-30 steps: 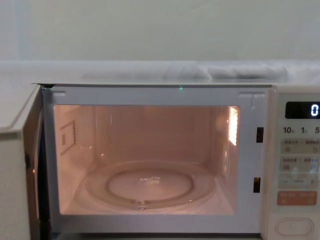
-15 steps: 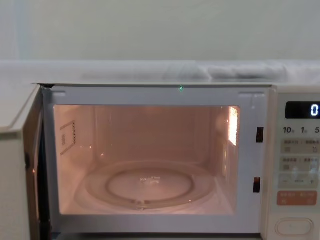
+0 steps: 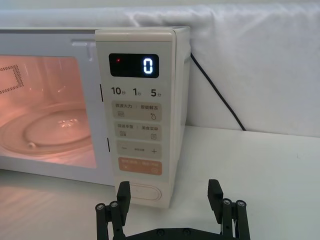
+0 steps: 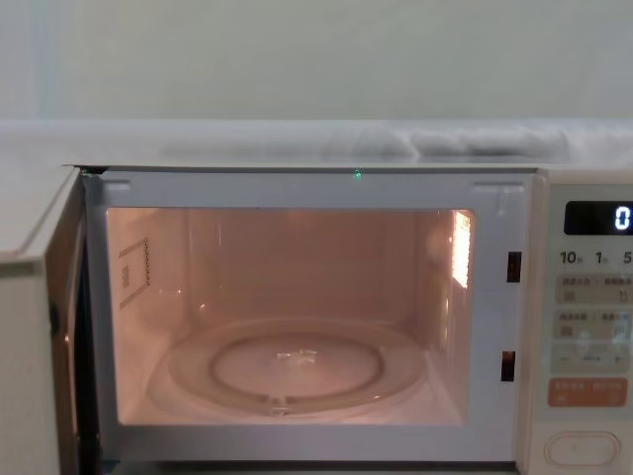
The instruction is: Press the button to open the microwave door with one hand; close the microwave door with the other hand.
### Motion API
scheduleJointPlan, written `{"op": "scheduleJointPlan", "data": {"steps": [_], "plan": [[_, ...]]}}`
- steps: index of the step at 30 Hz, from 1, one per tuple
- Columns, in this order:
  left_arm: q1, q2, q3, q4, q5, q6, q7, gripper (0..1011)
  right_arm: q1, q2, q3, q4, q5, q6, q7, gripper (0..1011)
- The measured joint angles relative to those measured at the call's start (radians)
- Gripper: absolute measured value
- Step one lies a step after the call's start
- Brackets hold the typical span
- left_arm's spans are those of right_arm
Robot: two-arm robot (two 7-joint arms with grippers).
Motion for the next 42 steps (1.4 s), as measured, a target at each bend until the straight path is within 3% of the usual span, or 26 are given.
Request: {"op": "scheduleJointPlan", "data": {"steps": [11,12,24,34,42], "plan": [[0.000,0.000,0.000,0.000,0.000,0.000,0.000,413,0.000,0.000,0.000,0.000,0.000,0.000,0.000,1002],[0.000,0.000,0.000,0.000,0.000,0.000,0.000,342,0.000,0.000,0.000,0.000,0.000,0.000,0.000,1002],[0.000,0.000,0.000,0.000,0.000,0.000,0.000,0,0.000,0.000,0.000,0.000,0.000,0.000,0.000,1002],[0.000,0.000,0.000,-0.001,0.000,0.000,-0.001,0,0.000,0.000,0.000,0.000,0.000,0.000,0.000,1002],[0.024,-0.006,-0.027,-0.072,-0.052,0.044,-0.073,0,0.000,0.000,0.000,0.000,0.000,0.000,0.000,1002]]}}
